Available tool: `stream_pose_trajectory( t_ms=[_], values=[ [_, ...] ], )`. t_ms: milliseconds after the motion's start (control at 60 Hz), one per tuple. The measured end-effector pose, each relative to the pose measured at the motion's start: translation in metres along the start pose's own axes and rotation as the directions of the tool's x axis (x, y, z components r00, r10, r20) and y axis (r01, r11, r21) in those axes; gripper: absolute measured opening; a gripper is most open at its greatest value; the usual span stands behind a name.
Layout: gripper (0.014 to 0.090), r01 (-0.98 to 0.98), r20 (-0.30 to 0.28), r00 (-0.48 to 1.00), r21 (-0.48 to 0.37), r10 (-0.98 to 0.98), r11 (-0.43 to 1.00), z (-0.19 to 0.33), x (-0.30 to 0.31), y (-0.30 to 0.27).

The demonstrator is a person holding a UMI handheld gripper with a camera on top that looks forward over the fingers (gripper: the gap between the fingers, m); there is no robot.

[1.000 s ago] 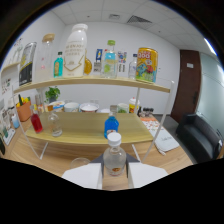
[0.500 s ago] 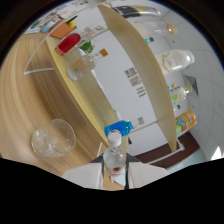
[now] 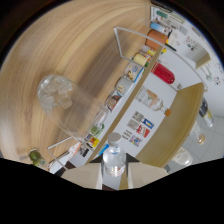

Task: Make me a cup of Mojito.

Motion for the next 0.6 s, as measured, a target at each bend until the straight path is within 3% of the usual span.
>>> stream_pose_trajectory(
  t_ms=[200, 333, 483, 600],
  values=[
    [0.0334, 0.138, -0.022, 0.990, 0.026, -0.137, 0.990, -0.001, 0.001, -0.009],
    [0.0335, 0.043, -0.001, 0.999, 0.020, -0.043, 0.999, -0.002, 0.002, -0.003],
    [0.0333, -0.371, 0.034, 0.928, 0.007, 0.371, 0.929, -0.010, 0.019, 0.012],
    [0.0337, -0.788, 0.053, 0.614, -0.008, 0.787, 0.615, -0.019, 0.044, 0.031]
  ],
)
